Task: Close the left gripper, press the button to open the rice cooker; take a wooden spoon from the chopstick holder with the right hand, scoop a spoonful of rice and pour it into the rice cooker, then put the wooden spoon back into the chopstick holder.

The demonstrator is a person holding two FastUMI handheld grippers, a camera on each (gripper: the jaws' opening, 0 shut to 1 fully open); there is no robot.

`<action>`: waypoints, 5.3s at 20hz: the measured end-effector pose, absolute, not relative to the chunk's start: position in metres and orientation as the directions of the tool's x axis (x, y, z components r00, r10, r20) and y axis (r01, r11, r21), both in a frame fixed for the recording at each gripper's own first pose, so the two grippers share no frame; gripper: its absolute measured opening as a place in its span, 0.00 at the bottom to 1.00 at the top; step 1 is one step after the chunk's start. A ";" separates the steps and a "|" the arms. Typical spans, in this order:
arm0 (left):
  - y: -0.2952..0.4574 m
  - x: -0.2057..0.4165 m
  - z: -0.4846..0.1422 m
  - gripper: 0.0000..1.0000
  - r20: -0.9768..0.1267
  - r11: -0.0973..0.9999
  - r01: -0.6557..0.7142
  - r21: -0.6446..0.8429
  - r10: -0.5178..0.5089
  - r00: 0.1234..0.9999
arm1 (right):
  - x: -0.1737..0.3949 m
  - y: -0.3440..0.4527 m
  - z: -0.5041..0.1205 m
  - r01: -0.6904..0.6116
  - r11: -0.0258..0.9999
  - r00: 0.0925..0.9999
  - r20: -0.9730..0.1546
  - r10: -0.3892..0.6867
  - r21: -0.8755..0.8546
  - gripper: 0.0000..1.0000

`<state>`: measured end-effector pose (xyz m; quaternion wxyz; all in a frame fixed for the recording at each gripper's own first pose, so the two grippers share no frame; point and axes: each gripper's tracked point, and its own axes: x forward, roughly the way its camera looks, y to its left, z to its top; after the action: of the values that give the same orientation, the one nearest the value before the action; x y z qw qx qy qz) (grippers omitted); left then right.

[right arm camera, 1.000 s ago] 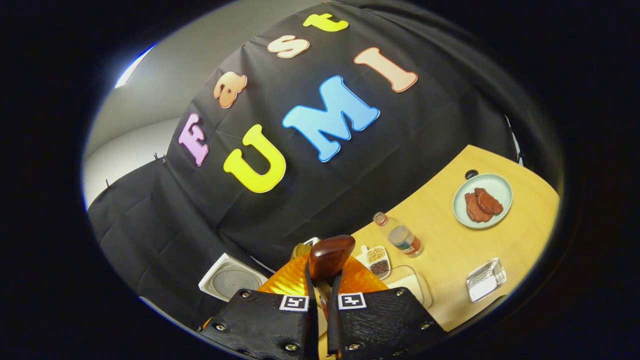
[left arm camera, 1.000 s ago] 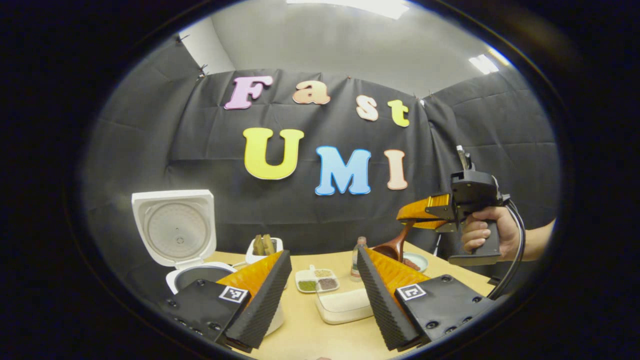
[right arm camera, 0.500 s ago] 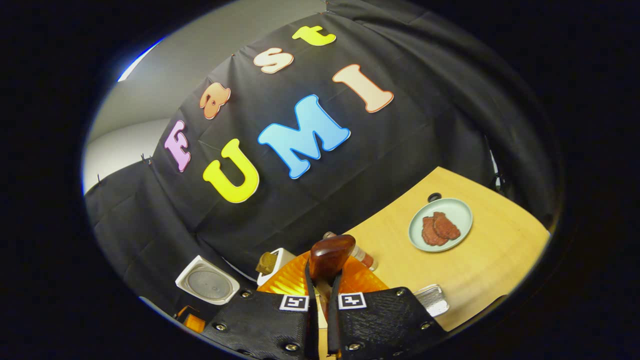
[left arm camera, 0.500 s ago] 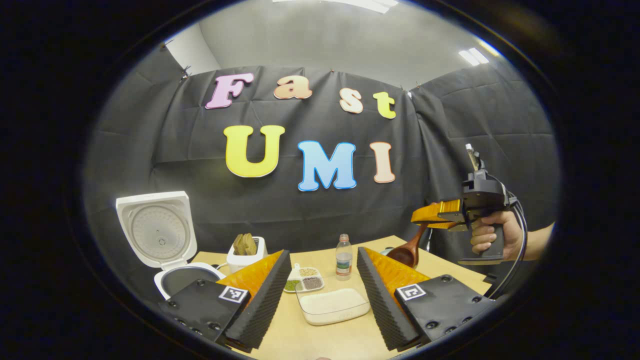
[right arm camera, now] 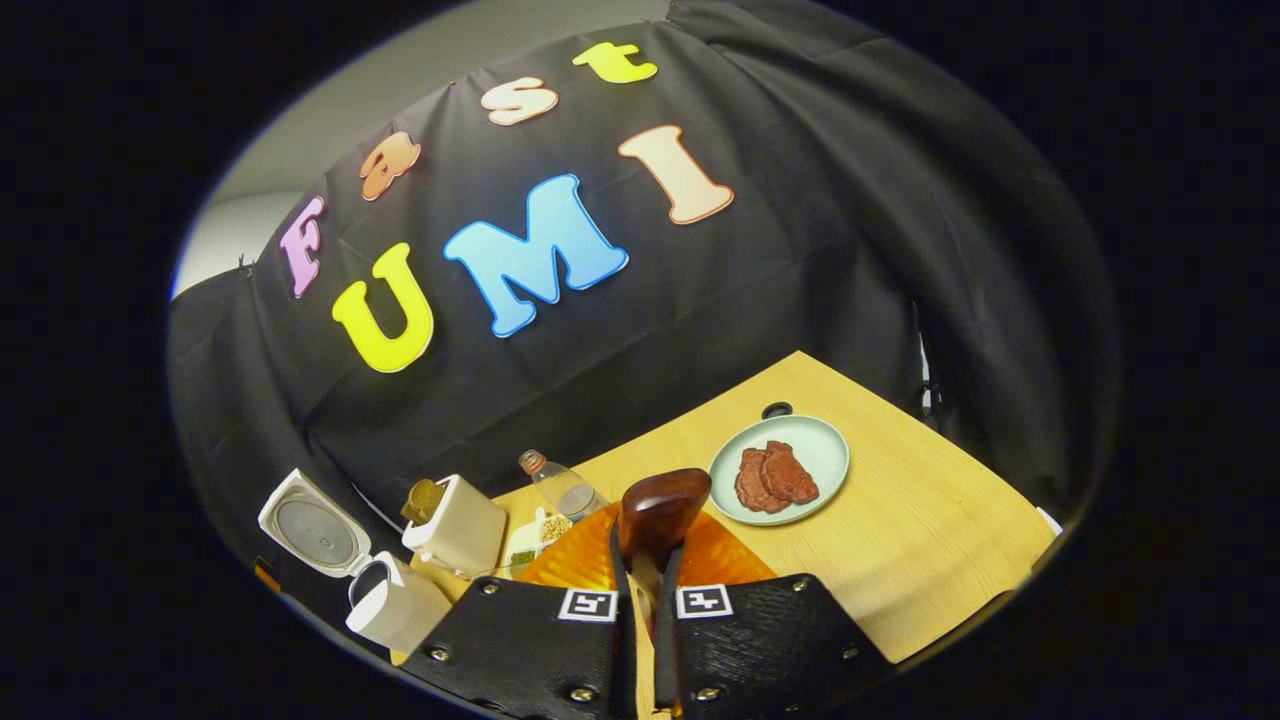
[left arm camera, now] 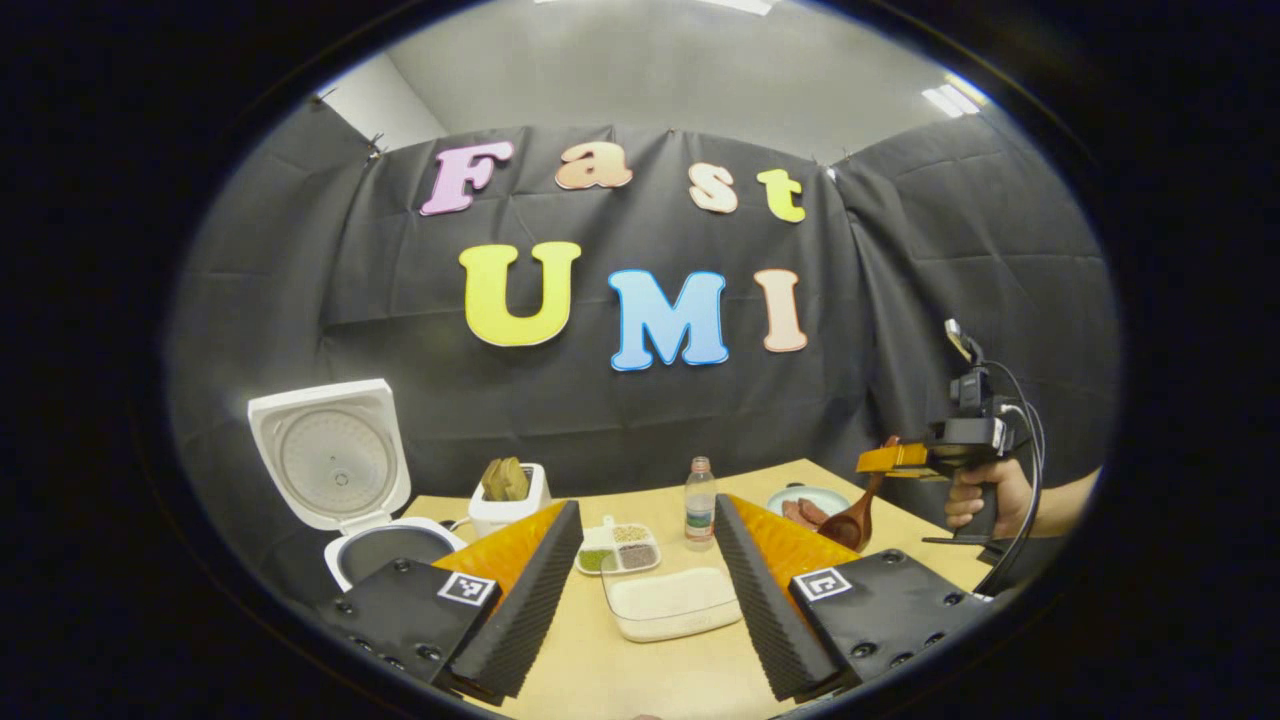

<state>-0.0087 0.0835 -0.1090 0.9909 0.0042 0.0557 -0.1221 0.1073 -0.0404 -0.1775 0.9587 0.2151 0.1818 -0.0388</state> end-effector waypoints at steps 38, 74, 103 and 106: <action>0.170 0.035 -0.079 0.91 -0.046 0.988 0.155 -0.025 -0.156 0.987 | 0.072 -0.034 -0.080 0.166 0.985 0.978 -0.139 -0.157 0.056 1.00; 0.513 0.264 -0.034 0.96 -0.137 0.927 -0.359 -0.110 0.344 0.929 | 0.100 0.039 -0.085 0.038 0.999 0.979 -0.200 -0.034 0.015 0.99; 0.409 0.172 -0.146 0.95 -0.344 0.915 -0.391 -0.103 0.336 0.877 | 0.076 0.066 -0.040 -0.105 0.993 0.981 -0.156 0.112 0.049 0.99; 0.391 0.153 -0.178 0.96 -0.416 0.925 -0.369 -0.093 0.301 0.858 | 0.073 0.064 -0.045 -0.110 0.992 0.978 -0.170 0.119 0.060 0.99</action>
<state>0.1528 0.3915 -0.1784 0.9602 -0.0849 0.2011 0.1745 0.0730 0.0642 -0.0454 0.9942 0.0250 0.0870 0.0576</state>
